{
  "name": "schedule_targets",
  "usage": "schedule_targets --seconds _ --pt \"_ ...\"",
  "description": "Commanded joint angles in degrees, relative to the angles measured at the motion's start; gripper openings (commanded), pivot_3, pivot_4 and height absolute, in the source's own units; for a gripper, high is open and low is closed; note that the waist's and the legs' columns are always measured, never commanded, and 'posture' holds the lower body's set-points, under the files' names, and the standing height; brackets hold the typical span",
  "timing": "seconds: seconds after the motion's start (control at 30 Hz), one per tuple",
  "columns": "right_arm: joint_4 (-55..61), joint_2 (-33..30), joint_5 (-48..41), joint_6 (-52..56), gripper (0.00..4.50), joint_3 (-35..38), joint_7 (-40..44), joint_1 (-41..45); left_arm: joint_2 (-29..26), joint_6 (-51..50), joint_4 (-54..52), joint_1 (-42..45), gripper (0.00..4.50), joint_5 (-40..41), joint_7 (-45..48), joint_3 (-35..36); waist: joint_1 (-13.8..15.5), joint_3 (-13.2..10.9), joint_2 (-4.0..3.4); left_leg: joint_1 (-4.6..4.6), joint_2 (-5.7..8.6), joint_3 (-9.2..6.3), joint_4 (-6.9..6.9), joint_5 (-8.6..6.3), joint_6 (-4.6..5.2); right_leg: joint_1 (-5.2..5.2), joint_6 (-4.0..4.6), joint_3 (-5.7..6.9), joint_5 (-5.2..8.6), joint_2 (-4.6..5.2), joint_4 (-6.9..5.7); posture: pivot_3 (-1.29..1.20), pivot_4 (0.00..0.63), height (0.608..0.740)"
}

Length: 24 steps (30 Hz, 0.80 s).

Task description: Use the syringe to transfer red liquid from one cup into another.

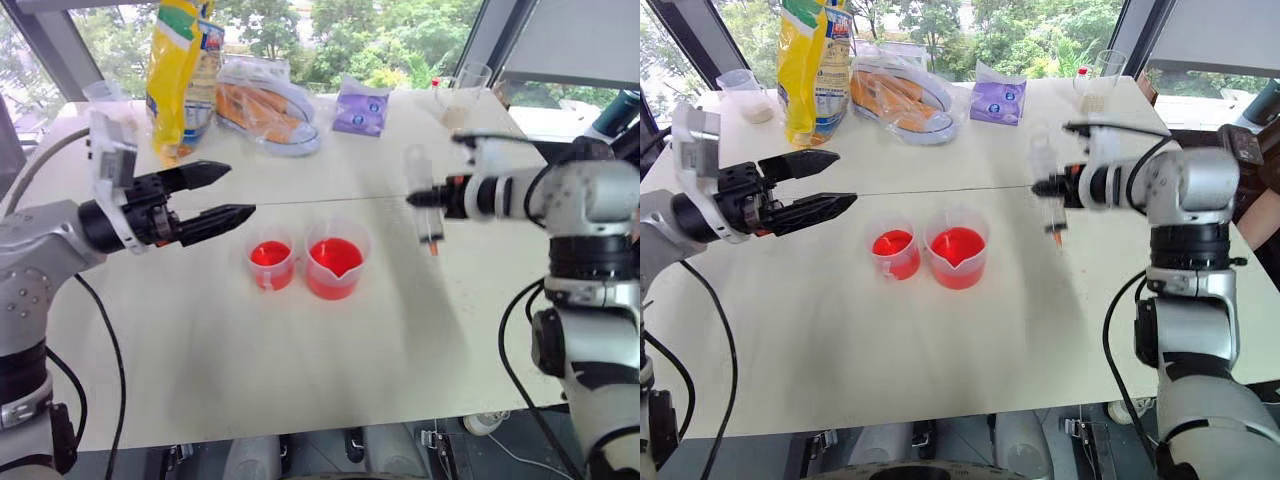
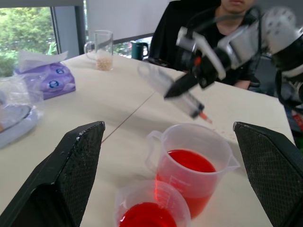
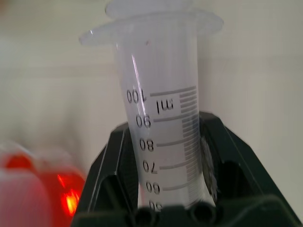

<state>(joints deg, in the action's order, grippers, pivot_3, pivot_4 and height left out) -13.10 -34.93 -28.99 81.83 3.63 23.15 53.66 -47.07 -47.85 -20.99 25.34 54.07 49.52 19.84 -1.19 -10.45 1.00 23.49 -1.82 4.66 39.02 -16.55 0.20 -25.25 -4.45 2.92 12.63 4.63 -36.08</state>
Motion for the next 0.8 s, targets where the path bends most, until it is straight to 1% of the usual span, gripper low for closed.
schedule_targets --seconds 0.03,0.13,0.23,0.3,0.37,0.43,0.5,0.63,0.7,0.77,0.8 --pt "2.45 -1.92 1.6 0.67 1.38 -2.23 0.62 -0.71 -0.09 0.74 -1.85 0.18 4.48 1.1 -0.65 0.51 0.07 -0.01 -0.01 0.0 0.0 0.0 0.0 0.0 0.0 -0.02 0.0 0.0 0.0 -0.01 -0.01 0.0 0.15 0.74" --pt "1.68 -1.85 2.27 1.89 1.38 -3.5 0.75 -2.03 0.1 0.29 -2.72 -0.29 4.48 1.74 -1.34 0.16 0.23 -0.01 -0.01 0.0 0.0 -0.02 0.02 0.0 -0.01 0.0 0.0 0.0 0.0 -0.02 0.0 0.0 0.15 0.74" --pt "0.91 -1.32 2.67 2.39 1.38 -3.25 0.7 -2.69 0.01 0.28 -3.48 -0.92 4.48 1.97 -1.73 -0.15 0.3 -0.01 -0.01 0.02 0.0 -0.02 0.03 0.0 -0.01 0.02 0.0 -0.02 0.0 0.01 0.03 0.0 0.15 0.74" --pt "0.67 -1.02 3.0 2.43 2.41 -3.17 0.63 -2.95 -0.03 0.24 -3.8 -1.11 4.5 2.21 -2.0 -0.3 0.34 -0.01 -0.01 0.02 0.0 -0.02 0.03 0.0 -0.01 0.02 -0.01 -0.02 0.0 0.01 0.04 0.0 0.15 0.74" --pt "0.74 -0.66 3.23 2.7 3.33 -2.79 0.63 -3.0 -0.11 0.23 -4.13 -1.32 4.5 2.32 -2.22 -0.57 0.36 -0.01 -0.01 0.02 0.01 -0.02 0.03 0.0 -0.01 0.02 -0.01 -0.02 0.0 0.01 0.03 0.0 0.15 0.74" --pt "1.07 -0.65 3.35 2.72 4.41 -2.53 0.79 -2.79 -0.19 0.18 -4.4 -1.5 4.5 2.46 -2.39 -0.7 0.35 0.0 -0.01 0.02 0.01 -0.03 0.03 0.0 -0.01 0.02 0.0 -0.02 0.0 -0.01 0.03 0.0 0.15 0.74" --pt "2.08 -1.46 3.42 2.06 4.47 -2.83 1.36 -2.55 -0.33 0.07 -4.63 -1.68 4.5 2.69 -2.49 -0.67 0.35 -0.01 -0.01 0.02 0.01 -0.02 0.03 0.0 -0.01 0.02 -0.01 -0.02 0.0 0.0 0.03 0.0 0.15 0.74" --pt "11.01 -8.59 3.32 -6.31 4.47 -7.56 8.99 -4.06 -1.01 -0.41 -5.09 -2.41 4.5 3.1 -2.34 -0.24 0.51 -0.04 -0.06 0.06 0.01 -0.04 0.03 0.0 0.0 0.0 -0.01 -0.02 0.01 0.0 0.05 0.0 0.15 0.74" --pt "15.22 -12.3 1.92 -8.9 4.47 -7.3 13.52 -4.49 -1.66 -0.76 -5.38 -3.17 4.5 3.45 -2.26 0.6 0.5 -0.04 -0.05 0.06 0.01 -0.06 0.03 0.0 0.0 0.0 -0.02 -0.01 0.02 0.01 0.07 0.0 0.15 0.74" --pt "19.53 -15.42 -0.48 -12.56 4.47 -4.69 18.86 -4.95 -2.71 -1.14 -5.62 -4.18 4.5 3.84 -2.11 1.63 0.47 -0.05 -0.03 0.06 0.0 -0.06 0.02 -0.01 0.01 0.0 -0.03 -0.01 0.02 0.0 0.07 0.0 0.15 0.74" --pt "22.02 -17.7 -1.48 -15.67 4.47 -3.76 22.81 -5.52 -3.29 -1.24 -5.71 -4.76 4.5 4.11 -1.99 2.13 0.43 -0.06 -0.04 0.06 0.0 -0.07 0.02 -0.01 0.01 0.0 -0.03 -0.01 0.02 0.0 0.08 0.0 0.15 0.74"
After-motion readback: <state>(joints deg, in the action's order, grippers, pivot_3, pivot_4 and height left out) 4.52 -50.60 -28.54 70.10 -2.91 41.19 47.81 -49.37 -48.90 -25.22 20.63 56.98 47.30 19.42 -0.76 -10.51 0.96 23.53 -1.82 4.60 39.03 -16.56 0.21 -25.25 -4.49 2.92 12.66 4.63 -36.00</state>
